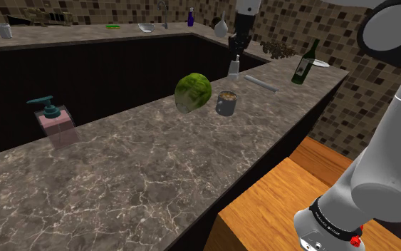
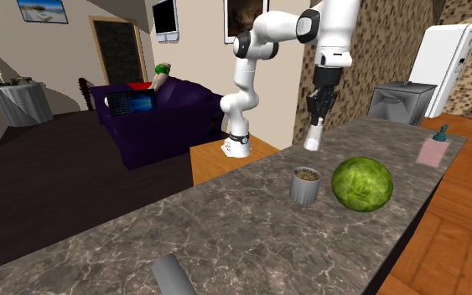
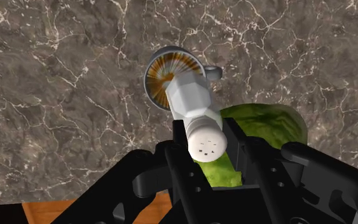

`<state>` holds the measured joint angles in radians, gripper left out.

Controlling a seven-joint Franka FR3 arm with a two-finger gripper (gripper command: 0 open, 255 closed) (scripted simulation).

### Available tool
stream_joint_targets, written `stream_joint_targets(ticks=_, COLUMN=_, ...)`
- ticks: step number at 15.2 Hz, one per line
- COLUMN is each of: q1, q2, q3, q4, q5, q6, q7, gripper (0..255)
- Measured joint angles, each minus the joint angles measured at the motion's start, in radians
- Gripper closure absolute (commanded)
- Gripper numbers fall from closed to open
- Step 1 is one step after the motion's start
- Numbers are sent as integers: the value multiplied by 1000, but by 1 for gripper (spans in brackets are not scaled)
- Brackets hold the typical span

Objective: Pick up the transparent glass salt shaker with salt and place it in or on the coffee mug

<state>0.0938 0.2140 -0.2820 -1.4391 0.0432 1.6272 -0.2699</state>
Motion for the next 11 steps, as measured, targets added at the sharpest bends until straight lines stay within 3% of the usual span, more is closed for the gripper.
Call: stream_joint_targets(ticks=11, q1=7, q2=-13, q3=3, q4=-165, q5=-3, q6=153, q7=3, gripper=255)
